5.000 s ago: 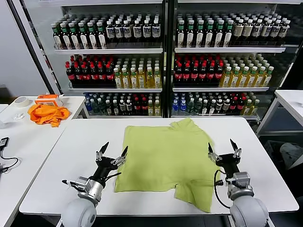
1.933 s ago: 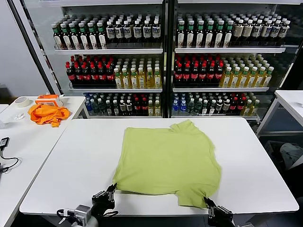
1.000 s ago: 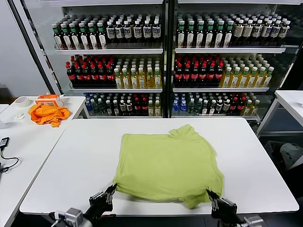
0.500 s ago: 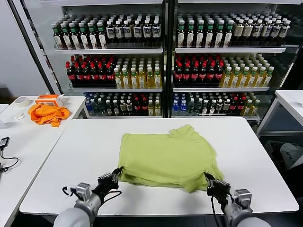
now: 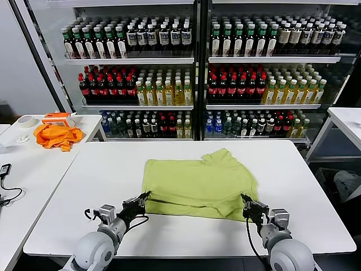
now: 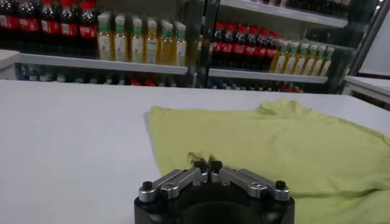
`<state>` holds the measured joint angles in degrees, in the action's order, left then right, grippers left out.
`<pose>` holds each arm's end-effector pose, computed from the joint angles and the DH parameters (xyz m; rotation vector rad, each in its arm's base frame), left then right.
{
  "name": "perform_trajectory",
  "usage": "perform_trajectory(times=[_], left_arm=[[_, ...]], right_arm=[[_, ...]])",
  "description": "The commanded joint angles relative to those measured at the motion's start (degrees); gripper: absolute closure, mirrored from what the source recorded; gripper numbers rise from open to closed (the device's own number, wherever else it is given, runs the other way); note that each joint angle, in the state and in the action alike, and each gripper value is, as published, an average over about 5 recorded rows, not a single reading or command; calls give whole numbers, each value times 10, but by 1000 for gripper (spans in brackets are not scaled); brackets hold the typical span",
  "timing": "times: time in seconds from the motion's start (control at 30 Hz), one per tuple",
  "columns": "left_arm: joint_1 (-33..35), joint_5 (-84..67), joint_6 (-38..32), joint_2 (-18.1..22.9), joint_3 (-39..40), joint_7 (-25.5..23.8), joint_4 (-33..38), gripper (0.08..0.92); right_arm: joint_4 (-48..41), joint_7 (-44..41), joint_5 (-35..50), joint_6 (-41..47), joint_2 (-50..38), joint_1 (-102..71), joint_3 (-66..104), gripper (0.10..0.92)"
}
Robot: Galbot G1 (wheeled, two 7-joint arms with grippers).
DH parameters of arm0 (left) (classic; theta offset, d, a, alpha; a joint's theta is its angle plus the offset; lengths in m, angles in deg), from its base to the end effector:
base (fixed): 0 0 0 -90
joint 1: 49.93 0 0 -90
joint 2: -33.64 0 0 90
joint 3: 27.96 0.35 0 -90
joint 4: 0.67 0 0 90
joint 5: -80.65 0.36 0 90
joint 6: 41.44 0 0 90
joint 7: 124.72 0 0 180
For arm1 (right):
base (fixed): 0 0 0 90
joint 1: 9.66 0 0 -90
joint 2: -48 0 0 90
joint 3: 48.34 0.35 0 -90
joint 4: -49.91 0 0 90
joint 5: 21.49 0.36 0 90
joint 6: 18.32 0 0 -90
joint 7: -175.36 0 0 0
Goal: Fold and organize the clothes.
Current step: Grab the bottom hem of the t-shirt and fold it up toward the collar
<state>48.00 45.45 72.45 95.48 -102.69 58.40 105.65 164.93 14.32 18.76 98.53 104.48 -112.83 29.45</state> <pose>0.2939 0.0372 -0.3058 -0.4670 -2.6525 0.1286 0.2642 -0.0517 -0.2703 0.1685 -2.6643 -0.0435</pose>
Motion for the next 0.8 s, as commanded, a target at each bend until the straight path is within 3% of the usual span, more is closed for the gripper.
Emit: perform_trajectory(times=[0.03, 0.67, 0.8], left_arm=[[-28, 12, -7, 9, 10, -11, -46, 918], [-35, 20, -13, 17, 5, -10, -62, 918], [-44, 24, -16, 21, 2, -5, -70, 912]], right_arm=[[-30, 0, -3, -1, 8, 22, -12, 920], [-46, -9, -12, -2, 14, 20, -14, 918], [-48, -10, -16, -4, 15, 22, -12, 854]])
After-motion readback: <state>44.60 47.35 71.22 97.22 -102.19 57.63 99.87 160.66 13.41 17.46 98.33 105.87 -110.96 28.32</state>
